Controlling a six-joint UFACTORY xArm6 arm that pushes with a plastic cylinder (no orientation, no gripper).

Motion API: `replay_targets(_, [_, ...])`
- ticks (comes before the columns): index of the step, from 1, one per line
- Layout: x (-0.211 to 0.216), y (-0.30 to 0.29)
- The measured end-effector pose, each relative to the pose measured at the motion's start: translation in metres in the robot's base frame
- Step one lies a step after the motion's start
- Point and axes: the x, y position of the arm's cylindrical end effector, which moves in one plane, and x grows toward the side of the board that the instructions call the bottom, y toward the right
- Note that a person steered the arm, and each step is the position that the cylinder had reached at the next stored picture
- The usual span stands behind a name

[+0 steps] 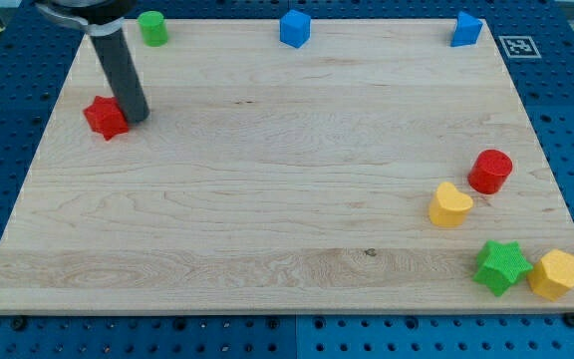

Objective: Nudge the green star and the yellow hexagon right a bit

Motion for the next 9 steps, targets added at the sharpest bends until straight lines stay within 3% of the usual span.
replay_targets(2, [0.000,-0.006])
replay_targets(3, [0.000,0.014])
replay_targets(5, [0.015,0.118])
replay_targets(7, [0.017,0.119])
replay_targets(9, [0.061,0.173])
